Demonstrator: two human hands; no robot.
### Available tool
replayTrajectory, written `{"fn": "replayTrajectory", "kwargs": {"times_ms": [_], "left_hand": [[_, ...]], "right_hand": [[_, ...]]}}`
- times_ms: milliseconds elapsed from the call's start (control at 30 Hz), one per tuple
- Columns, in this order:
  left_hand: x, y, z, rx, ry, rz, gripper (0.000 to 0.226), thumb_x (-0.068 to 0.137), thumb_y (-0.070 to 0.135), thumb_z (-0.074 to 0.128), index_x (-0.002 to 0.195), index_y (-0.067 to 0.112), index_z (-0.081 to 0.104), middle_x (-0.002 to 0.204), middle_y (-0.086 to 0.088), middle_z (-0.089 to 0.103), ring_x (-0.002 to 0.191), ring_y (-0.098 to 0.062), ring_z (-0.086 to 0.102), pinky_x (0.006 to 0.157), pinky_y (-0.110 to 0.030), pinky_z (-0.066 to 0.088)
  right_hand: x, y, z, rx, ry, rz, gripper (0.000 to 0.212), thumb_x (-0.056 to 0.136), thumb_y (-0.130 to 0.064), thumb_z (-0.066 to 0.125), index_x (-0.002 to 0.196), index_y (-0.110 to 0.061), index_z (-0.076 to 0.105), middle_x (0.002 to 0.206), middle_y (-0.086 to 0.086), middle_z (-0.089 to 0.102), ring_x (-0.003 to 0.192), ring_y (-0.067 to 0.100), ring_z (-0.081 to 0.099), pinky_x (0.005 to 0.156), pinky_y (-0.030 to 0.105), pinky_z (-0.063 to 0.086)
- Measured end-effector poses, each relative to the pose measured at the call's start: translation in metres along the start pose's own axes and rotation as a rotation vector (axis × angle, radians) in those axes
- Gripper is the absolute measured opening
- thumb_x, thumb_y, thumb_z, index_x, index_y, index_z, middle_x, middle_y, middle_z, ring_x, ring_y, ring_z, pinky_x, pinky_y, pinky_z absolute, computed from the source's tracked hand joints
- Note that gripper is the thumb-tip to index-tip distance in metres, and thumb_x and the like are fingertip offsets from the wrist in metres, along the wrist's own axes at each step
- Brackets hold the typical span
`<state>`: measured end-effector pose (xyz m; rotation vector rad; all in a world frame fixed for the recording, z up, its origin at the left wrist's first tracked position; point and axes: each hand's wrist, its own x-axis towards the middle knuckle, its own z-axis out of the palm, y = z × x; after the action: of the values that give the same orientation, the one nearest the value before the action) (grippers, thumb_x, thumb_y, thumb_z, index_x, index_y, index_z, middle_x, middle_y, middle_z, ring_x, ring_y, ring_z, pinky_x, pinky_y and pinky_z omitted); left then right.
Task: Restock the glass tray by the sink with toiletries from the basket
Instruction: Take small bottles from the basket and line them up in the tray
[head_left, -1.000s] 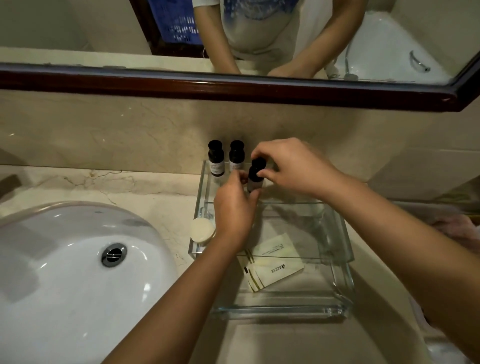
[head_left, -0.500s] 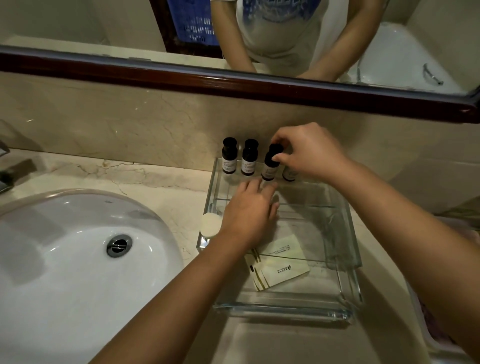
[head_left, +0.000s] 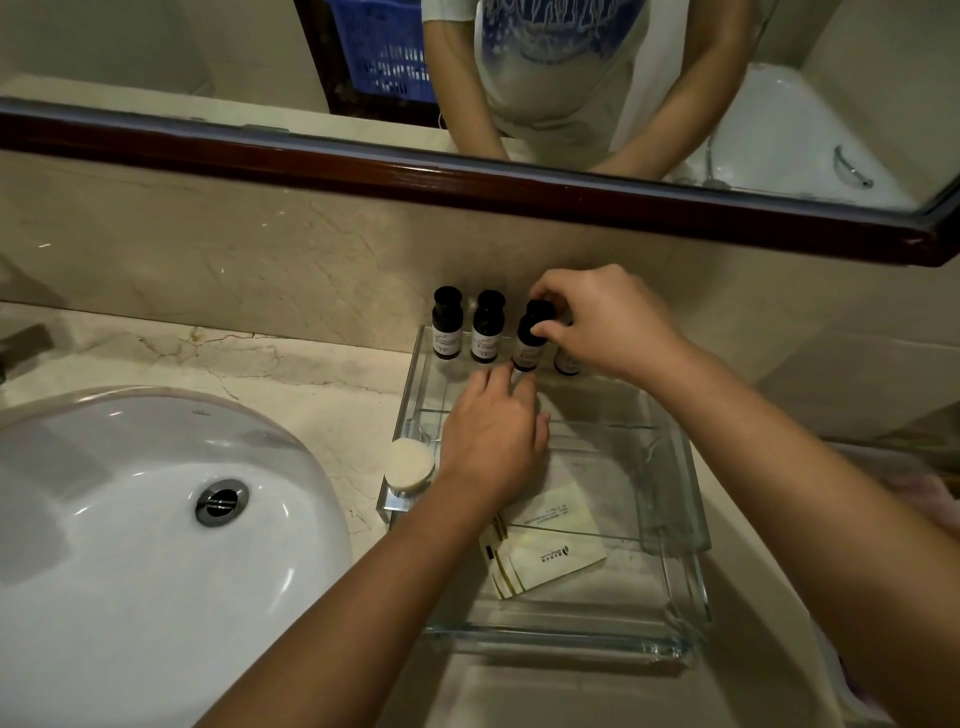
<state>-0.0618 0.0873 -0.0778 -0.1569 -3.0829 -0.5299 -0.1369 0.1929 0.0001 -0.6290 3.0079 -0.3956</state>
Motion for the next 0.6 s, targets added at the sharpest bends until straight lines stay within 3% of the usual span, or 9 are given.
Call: {"fn": "replayTrajectory", "kwargs": {"times_ms": [600], "left_hand": [[0.0018,0.0034,-0.0023,-0.009,-0.022,-0.018,0.049,0.097,0.038,0.036,0.139,0.013,0.036,0.143,-0.007,0.034,0.131,-0.022,0.028,0.108,-0.032,0.027]], "right_hand": [[-0.0018,0.0011,-0.0014,-0.049,0.016,-0.023,0.036,0.088,-0.032,0.061,0.123,-0.027,0.053,0.115,0.003,0.064,0.105,0.027,0.060,0.080,0.034,0.049]]}}
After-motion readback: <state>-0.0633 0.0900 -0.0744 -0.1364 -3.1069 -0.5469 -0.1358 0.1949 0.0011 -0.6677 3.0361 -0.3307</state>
